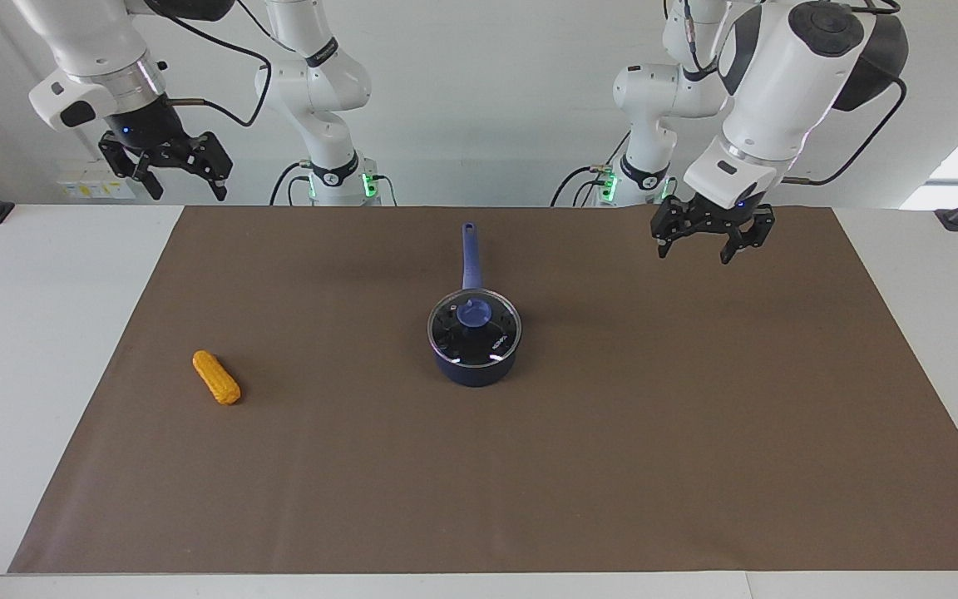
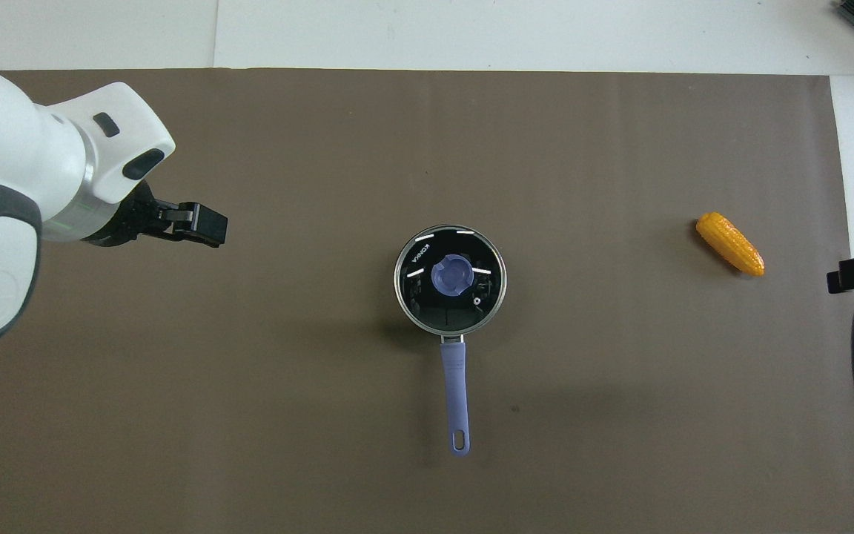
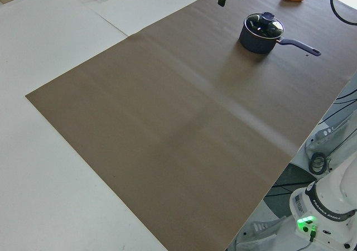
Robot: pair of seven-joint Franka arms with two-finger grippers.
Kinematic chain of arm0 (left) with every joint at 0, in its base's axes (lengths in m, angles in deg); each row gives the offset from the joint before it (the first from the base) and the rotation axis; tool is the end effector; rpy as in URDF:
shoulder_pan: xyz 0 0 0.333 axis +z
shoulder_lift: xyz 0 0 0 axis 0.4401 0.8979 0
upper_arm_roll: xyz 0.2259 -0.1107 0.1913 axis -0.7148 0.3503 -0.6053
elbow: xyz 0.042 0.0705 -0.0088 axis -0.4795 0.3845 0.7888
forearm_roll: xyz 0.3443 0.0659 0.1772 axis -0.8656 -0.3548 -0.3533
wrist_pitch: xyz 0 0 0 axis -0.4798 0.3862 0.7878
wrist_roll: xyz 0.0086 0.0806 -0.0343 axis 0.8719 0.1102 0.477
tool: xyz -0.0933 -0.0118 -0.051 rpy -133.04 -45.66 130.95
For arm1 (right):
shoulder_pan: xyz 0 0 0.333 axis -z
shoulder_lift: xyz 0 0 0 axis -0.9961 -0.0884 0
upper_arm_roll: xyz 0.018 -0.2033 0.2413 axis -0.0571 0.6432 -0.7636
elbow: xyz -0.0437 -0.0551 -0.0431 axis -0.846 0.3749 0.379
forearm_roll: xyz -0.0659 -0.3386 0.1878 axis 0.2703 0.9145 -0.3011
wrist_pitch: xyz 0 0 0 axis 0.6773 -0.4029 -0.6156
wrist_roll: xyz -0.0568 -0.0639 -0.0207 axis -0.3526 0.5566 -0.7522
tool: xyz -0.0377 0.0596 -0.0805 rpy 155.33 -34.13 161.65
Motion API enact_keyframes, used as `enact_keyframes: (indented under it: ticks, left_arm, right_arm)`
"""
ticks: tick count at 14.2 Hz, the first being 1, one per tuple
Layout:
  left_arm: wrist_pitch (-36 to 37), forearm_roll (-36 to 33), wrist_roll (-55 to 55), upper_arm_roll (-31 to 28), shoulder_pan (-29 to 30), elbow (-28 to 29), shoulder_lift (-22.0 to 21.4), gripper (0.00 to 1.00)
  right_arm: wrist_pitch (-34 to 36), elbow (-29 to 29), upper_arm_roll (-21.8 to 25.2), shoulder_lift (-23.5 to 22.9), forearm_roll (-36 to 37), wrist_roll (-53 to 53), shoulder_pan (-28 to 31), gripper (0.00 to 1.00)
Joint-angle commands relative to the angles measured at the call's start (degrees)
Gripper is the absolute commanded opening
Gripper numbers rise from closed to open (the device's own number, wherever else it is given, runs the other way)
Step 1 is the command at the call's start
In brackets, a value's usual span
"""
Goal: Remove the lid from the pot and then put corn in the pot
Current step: 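Reach the left gripper over the pot to the glass lid knob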
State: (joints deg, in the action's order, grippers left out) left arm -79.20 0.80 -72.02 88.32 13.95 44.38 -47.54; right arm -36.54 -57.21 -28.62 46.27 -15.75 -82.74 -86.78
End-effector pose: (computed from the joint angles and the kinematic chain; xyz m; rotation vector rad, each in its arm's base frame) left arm 0.5599 -0.1828 0.5865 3.1046 -0.2533 0.0037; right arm 0.5126 -0.0550 0.6442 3.1377 -0.0548 -0.0304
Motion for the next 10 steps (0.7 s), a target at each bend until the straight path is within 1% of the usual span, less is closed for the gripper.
enact_keyframes:
  ticks: [1, 4, 5, 7, 10]
  left_arm:
    - [-2.9, -2.6, 7.1, -0.8, -5.1, 0.5, 2.3, 1.0]
    - [-5.7, -3.0, 13.1, -0.8, -8.8, 0.3, 5.4, 1.0]
    - [-6.0, -3.2, 15.5, -0.8, -10.1, 0.0, 7.0, 1.0]
    - [-7.5, -5.9, 21.4, -0.8, -13.6, -1.4, 11.3, 1.0]
    - [-12.9, -5.8, 28.7, -0.7, -16.0, -2.0, 14.2, 1.0]
  right_arm:
    - [-1.0, -0.7, 0.0, 0.4, -0.3, 0.2, 0.5, 1.0]
    - [-1.1, -0.8, 0.0, 0.4, -0.3, 0.2, 0.5, 1.0]
    - [-1.1, -0.8, 0.0, 0.4, -0.3, 0.3, 0.5, 1.0]
    - [-1.1, -0.9, 0.0, 0.4, -0.3, 0.2, 0.5, 1.0]
    - [-0.9, -1.0, 0.0, 0.5, -0.3, 0.2, 0.5, 1.0]
